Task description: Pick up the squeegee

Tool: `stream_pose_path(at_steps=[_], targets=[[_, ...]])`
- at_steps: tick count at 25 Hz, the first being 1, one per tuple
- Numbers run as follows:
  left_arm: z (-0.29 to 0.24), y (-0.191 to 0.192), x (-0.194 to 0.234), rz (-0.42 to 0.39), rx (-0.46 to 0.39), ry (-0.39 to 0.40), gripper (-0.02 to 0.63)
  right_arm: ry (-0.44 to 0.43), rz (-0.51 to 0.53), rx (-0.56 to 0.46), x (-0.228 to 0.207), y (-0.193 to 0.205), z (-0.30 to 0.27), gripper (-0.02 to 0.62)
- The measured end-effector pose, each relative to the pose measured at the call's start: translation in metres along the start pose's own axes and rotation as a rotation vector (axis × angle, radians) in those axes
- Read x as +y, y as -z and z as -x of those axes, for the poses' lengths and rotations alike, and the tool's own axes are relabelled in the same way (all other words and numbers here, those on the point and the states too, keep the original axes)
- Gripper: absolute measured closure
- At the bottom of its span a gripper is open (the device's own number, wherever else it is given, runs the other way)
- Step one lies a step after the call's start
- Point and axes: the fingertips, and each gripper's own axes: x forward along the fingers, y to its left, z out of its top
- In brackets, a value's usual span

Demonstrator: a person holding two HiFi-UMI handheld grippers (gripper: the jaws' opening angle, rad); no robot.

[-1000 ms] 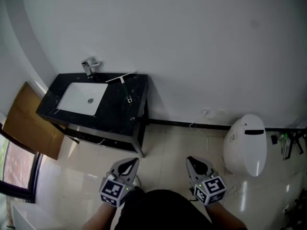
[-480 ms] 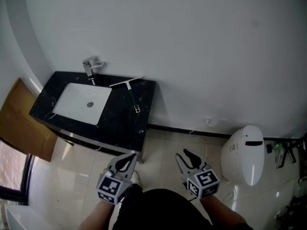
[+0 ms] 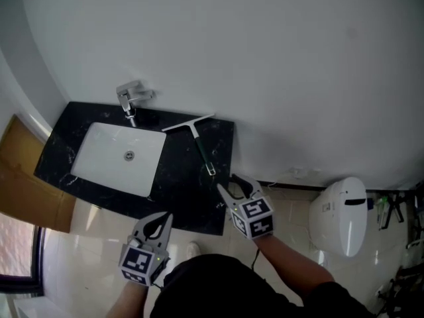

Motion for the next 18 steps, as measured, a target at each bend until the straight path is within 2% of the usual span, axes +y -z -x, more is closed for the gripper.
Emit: stream_pose_path(at_steps=[4,8,18], targets=[[-0.008,-0.019,0.039,-0.028,-0.02,-0.012,0.604,0.025,0.02,0.028,-0.003,-0.019,-0.07,0.397],[-0.011,-0.027,0.062,-0.046,-0.028,-0.008,0.604,0.071,0.034,0.091,-0.019,-0.015,-0.135,0.397],[0.003,-0.004,0.102,0.005,0.039,-0.068,0.604,0.13,0.026,0.241,-0.047,0.014,-0.236,0.397]])
